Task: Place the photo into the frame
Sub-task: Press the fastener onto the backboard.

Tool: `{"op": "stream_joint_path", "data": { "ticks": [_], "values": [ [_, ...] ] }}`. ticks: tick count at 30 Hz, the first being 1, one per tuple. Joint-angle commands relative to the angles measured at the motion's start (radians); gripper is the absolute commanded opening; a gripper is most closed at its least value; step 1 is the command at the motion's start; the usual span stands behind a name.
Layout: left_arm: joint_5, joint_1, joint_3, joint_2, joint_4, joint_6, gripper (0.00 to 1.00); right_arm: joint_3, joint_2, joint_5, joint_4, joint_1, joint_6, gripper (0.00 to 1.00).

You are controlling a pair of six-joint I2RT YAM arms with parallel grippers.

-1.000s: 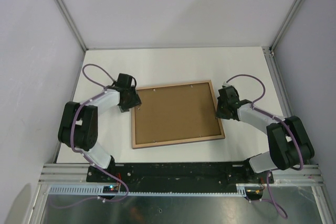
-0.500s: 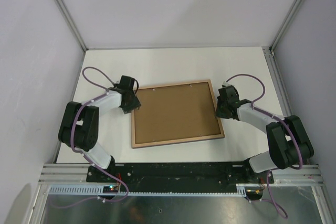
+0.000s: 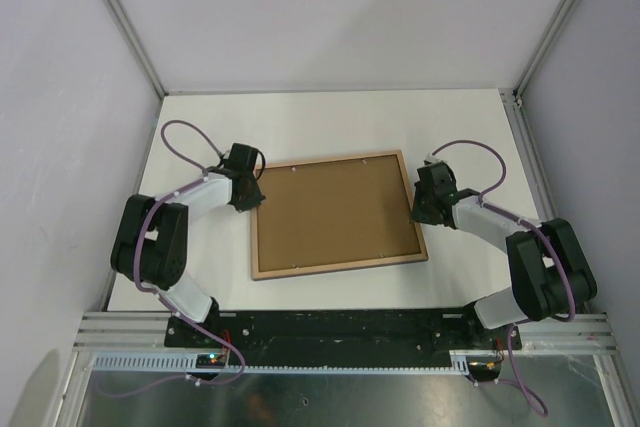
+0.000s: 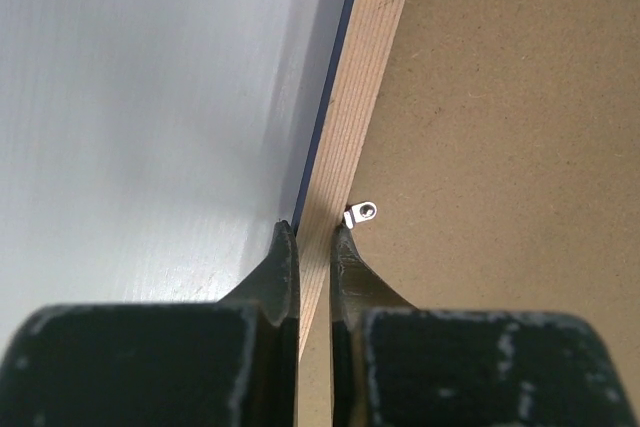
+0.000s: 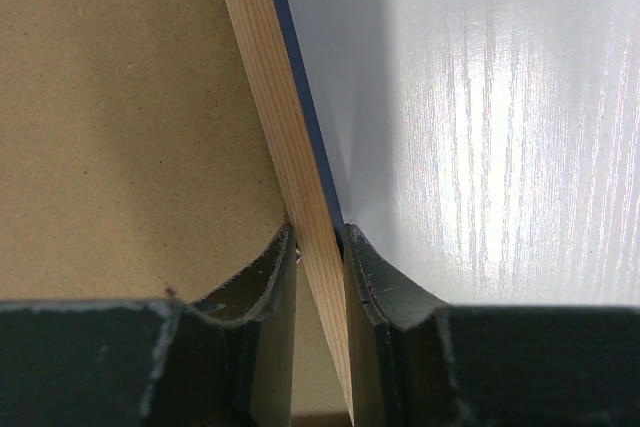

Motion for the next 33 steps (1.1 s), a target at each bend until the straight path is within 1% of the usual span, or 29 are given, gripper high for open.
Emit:
{"op": "stream_joint_path", "data": {
  "ticks": [1, 10, 19, 33],
  "values": [
    [-0.036, 0.000, 0.014, 0.030, -0.008, -0.024, 0.00, 0.005, 0.022, 0.000, -0.026, -0.006, 0.007, 0.00],
    [-0.036, 0.000, 0.034, 0.040, -0.009, -0.006, 0.00, 0.006, 0.031, -0.012, -0.012, -0.015, 0.003, 0.00],
    [-0.011, 0.000, 0.020, 0.044, 0.002, -0.013, 0.00, 0.022, 0.058, -0.022, 0.002, -0.020, 0.004, 0.00],
    [0.038, -0.027, -0.052, 0.000, 0.029, -0.067, 0.00, 0.132, 0.173, 0.000, 0.027, -0.017, -0.008, 0.00]
  ]
}}
